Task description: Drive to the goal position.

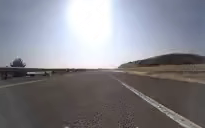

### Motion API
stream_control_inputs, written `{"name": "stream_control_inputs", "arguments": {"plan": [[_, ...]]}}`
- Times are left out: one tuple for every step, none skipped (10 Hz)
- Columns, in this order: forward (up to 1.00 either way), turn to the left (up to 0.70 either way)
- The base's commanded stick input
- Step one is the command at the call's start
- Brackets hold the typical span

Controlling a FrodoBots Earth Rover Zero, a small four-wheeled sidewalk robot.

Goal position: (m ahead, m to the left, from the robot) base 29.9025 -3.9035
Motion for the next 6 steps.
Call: {"name": "stream_control_inputs", "arguments": {"plan": [[1.00, 0.00], [1.00, 0.00], [1.00, 0.00], [1.00, 0.00], [1.00, 0.00], [1.00, 0.00]]}}
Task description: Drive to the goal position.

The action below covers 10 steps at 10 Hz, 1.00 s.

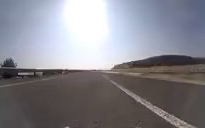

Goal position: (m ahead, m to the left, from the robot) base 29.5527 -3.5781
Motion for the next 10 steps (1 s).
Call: {"name": "stream_control_inputs", "arguments": {"plan": [[1.00, 0.00], [1.00, 0.00], [1.00, 0.02], [1.00, 0.11], [1.00, 0.32], [1.00, 0.07], [1.00, 0.02], [1.00, 0.00], [1.00, 0.00], [1.00, 0.00]]}}
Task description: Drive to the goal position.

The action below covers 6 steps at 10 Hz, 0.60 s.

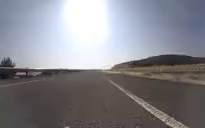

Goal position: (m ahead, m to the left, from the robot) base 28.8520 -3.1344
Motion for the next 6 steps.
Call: {"name": "stream_control_inputs", "arguments": {"plan": [[1.00, 0.00], [1.00, 0.00], [1.00, 0.00], [1.00, 0.00], [1.00, 0.00], [1.00, 0.00]]}}
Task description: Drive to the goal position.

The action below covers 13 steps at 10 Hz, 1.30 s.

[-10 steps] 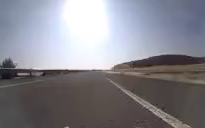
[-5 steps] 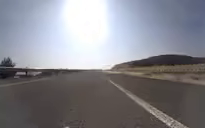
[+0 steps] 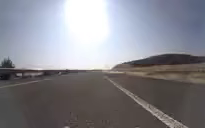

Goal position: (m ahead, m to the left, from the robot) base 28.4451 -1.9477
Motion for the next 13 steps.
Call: {"name": "stream_control_inputs", "arguments": {"plan": [[1.00, 0.01], [1.00, 0.02], [1.00, 0.02], [1.00, 0.01], [1.00, 0.02], [1.00, 0.20], [1.00, 0.38], [1.00, 0.17], [1.00, 0.01], [1.00, 0.00], [1.00, 0.00], [1.00, 0.00], [1.00, 0.00]]}}
